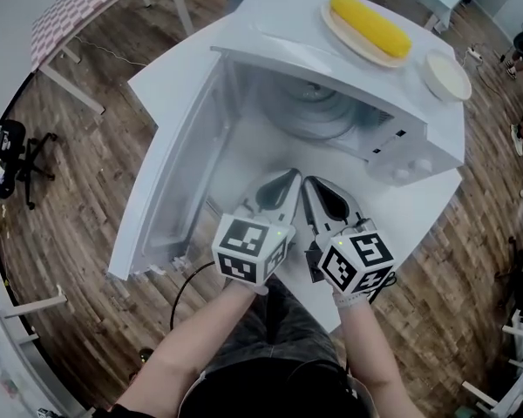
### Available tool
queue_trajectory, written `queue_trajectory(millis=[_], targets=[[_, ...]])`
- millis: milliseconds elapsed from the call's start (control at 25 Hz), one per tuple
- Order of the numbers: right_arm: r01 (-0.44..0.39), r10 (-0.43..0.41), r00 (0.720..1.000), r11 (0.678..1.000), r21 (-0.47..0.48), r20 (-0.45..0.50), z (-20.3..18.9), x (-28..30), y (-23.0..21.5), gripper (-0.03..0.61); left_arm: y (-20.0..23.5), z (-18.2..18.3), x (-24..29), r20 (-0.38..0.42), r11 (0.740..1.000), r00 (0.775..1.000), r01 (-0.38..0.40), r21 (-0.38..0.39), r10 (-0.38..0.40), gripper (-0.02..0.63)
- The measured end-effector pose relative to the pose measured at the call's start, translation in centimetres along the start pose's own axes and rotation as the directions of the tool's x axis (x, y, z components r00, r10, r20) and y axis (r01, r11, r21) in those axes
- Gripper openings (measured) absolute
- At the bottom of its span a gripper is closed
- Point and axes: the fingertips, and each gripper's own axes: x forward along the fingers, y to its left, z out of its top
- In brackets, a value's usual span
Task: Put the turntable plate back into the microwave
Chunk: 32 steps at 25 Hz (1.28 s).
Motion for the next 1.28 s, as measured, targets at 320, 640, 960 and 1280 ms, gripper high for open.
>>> queue_trajectory(millis=[320,640,960,1280], targets=[[-0.021,0.022,1.0,0.999,-0.027,0.013,0.5,-3.0,2.3,0.02,-2.2,0.6,-2.7,0.023,1.0,1.0,0.005,-0.002,-0.004,0.012],[-0.052,0.053,0.998,0.998,-0.032,0.026,0.2,-6.5,4.9,0.02,-4.7,0.8,-6.0,0.043,1.0,0.999,0.007,0.007,-0.007,0.012],[-0.033,0.035,0.997,0.999,-0.026,0.069,0.6,-8.8,6.1,0.02,-6.9,0.7,-8.2,0.048,0.999,0.998,0.046,0.022,-0.047,0.012],[0.036,-0.033,0.996,0.999,-0.03,0.078,-1.4,-11.5,8.2,0.02,-8.5,-0.9,-11.0,0.027,0.995,0.995,0.099,0.017,-0.1,0.012]])
